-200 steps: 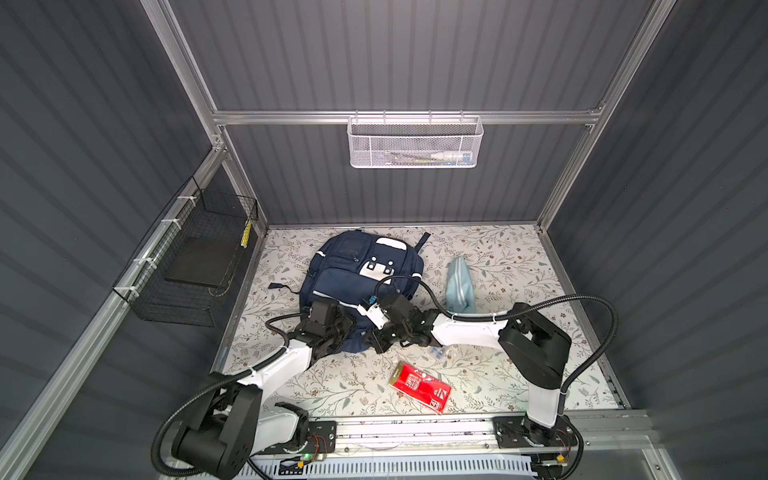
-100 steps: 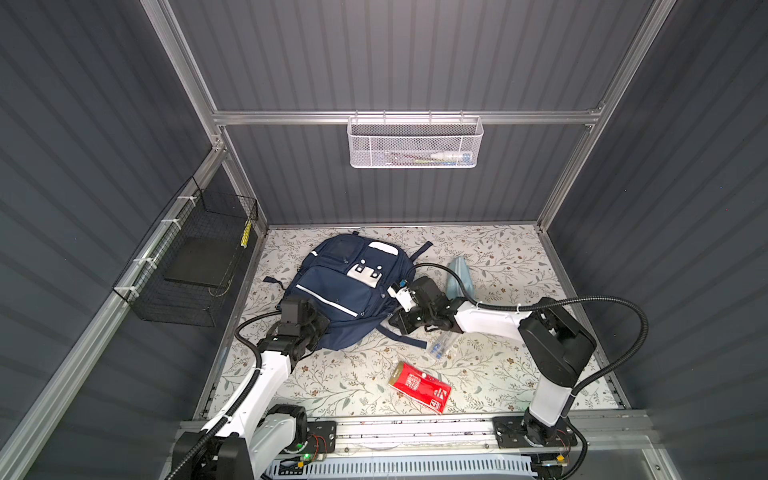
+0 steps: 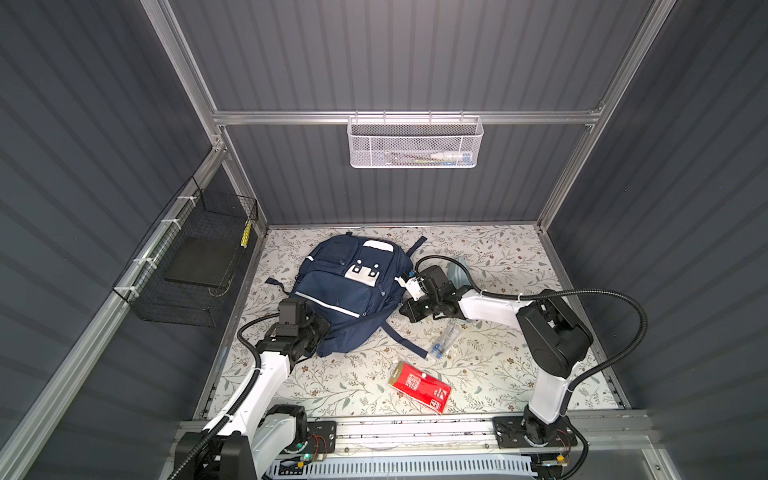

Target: Pack the student bag

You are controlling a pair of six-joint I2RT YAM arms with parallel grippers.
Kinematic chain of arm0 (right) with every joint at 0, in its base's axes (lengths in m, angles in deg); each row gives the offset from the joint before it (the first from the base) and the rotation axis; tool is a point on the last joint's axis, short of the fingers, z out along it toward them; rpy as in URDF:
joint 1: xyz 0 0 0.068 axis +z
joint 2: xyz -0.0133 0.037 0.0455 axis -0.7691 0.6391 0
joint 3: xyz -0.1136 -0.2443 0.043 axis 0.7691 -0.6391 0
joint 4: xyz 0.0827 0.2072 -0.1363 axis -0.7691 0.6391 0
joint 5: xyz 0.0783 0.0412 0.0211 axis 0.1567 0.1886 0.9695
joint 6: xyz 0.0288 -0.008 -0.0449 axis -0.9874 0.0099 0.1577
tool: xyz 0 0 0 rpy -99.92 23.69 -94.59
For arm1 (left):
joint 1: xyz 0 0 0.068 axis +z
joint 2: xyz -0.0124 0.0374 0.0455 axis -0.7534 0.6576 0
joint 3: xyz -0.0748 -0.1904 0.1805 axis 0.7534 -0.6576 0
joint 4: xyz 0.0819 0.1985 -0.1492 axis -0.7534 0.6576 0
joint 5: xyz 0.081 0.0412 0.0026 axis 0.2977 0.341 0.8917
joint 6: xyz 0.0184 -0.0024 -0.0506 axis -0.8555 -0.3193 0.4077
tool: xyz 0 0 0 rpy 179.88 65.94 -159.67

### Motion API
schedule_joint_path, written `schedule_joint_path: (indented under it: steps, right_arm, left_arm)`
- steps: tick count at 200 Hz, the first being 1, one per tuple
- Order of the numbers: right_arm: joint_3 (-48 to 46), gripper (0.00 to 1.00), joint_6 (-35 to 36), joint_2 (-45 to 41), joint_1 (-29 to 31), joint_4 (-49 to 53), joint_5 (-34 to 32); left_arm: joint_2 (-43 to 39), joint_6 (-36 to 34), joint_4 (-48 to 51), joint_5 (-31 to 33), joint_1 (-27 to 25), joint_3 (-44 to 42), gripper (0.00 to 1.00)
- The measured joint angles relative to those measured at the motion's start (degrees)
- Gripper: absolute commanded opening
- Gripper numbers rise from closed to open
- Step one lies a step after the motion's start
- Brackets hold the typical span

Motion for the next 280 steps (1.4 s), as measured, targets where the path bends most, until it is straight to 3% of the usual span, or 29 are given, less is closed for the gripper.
schedule_joint_path:
  steps: [68, 76, 90, 102, 141, 164, 192, 221, 248, 280]
  right_arm:
    - [4.2, 0.1, 0.0, 3.9, -1.4, 2.3, -0.3]
    - [4.2, 0.16, 0.0, 3.9, -1.4, 2.4, -0.3]
    - [4.4, 0.38, -0.4, 3.9, -1.8, 2.8, -1.5]
    - [3.9, 0.47, -0.2, 3.6, -3.5, 2.6, -5.4]
    - [-3.3, 0.57, -0.7, -4.1, -9.7, -1.6, -10.4]
    - [-2.8, 0.62, 0.4, -7.6, -8.4, -4.9, -6.9]
    - [2.7, 0.65, 9.6, -5.3, -6.8, -8.7, -3.5]
    - [4.6, 0.65, 23.8, -0.3, -6.4, -14.3, -1.9]
    - [5.6, 0.67, 39.1, 3.0, -5.2, -13.8, -2.5]
    - [14.4, 0.67, 50.0, 7.0, -2.9, -7.0, -3.9]
  left_arm:
    - [-0.2, -1.0, -0.3, 0.1, 0.0, 0.2, 0.0]
    - [-0.1, -1.0, -0.3, 0.0, 0.0, 0.2, 0.0]
    - [-0.1, -1.2, -0.2, 0.3, 0.2, 0.2, 0.0]
    - [-0.1, -1.8, 0.5, 1.9, 1.0, 0.1, 0.0]
    - [2.3, -2.4, 0.8, 3.3, 2.9, -0.6, 0.0]
    - [2.1, -2.3, 0.0, 3.3, 2.9, -1.0, 0.11]
    - [1.8, -2.3, 0.0, 3.4, 2.9, -1.2, 0.27]
    - [1.3, -2.7, 0.2, 3.6, 2.9, -1.1, 0.53]
    - [0.6, -2.9, 0.4, 3.8, 2.9, -1.1, 0.54]
    - [0.4, -2.9, 0.4, 3.8, 2.9, -1.1, 0.54]
